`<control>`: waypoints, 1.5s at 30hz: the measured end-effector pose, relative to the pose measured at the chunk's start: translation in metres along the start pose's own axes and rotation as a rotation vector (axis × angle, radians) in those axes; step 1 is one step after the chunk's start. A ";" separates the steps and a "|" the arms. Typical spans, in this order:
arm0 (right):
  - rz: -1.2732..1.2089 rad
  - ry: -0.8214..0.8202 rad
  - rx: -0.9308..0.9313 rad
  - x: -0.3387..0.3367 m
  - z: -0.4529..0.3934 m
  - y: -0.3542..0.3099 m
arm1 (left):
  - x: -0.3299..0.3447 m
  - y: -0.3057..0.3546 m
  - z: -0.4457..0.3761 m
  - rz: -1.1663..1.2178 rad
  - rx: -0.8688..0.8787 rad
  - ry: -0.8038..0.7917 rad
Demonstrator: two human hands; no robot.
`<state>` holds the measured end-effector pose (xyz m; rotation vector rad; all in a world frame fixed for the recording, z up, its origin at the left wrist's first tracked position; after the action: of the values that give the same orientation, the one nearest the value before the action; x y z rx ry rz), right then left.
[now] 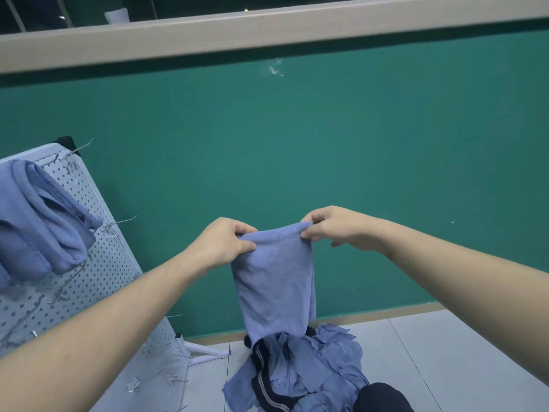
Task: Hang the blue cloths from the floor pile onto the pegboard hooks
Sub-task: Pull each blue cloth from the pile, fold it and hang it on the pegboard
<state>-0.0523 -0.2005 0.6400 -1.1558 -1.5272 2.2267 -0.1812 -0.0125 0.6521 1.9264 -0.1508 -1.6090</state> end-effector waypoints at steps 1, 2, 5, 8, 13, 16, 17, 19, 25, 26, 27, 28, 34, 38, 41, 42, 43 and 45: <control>-0.067 -0.010 0.007 0.000 0.001 0.000 | -0.002 -0.001 -0.001 0.014 -0.004 0.018; -0.120 -0.011 0.000 0.000 0.001 -0.001 | -0.003 -0.002 -0.002 0.060 -0.007 0.025; -0.228 0.037 -0.068 0.000 -0.002 -0.003 | -0.003 -0.001 -0.003 0.206 0.022 0.018; -0.349 0.088 -0.135 0.002 -0.003 -0.007 | -0.005 0.000 -0.003 0.259 0.048 0.068; -0.381 0.156 -0.198 0.003 -0.003 -0.012 | -0.004 -0.002 0.001 0.334 0.045 0.183; -0.374 0.230 -0.168 0.008 -0.004 -0.006 | 0.000 0.002 0.003 0.358 0.047 0.211; -0.328 0.264 -0.149 0.012 -0.005 -0.002 | 0.004 0.004 0.004 0.387 0.035 0.197; -0.313 0.283 -0.091 0.022 -0.007 0.002 | 0.012 0.006 0.004 0.480 -0.034 0.142; -0.657 -0.042 -0.077 0.051 -0.004 0.001 | 0.022 0.003 -0.002 0.587 -0.197 0.079; -0.607 0.009 -0.079 0.049 -0.004 0.003 | 0.022 0.002 -0.003 0.587 -0.199 0.072; -0.565 0.072 -0.073 0.046 -0.006 0.005 | 0.021 0.001 -0.003 0.579 -0.196 0.065; -0.537 0.126 -0.062 0.043 -0.008 0.007 | 0.019 0.000 -0.003 0.572 -0.190 0.060; -0.412 0.336 -0.110 0.031 -0.009 0.003 | 0.020 -0.006 -0.004 0.606 -0.205 0.054; -0.151 0.455 -0.141 0.037 -0.010 -0.003 | 0.030 0.006 -0.003 0.592 -0.185 0.075; -0.096 0.464 -0.164 0.041 -0.005 -0.011 | 0.031 0.013 -0.008 0.542 -0.190 0.147; -0.103 0.472 -0.171 0.040 -0.004 -0.012 | 0.031 0.014 -0.009 0.548 -0.197 0.160; -0.117 0.480 -0.174 0.039 -0.004 -0.012 | 0.031 0.015 -0.010 0.554 -0.202 0.169; -0.130 0.492 -0.176 0.036 -0.005 -0.011 | 0.031 0.019 -0.011 0.551 -0.196 0.173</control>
<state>-0.0756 -0.1717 0.6312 -1.4685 -1.5459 1.5897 -0.1578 -0.0373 0.6365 1.6720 -0.3978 -1.0495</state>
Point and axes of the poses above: each hand's wrist, its own z-axis away from the middle knuckle, its own x-axis out of the palm, y = z × x, the point moved 5 cm from there along -z, towards the middle knuckle, and after that the axes turned 9 degrees about -z, right-handed, at the moved point
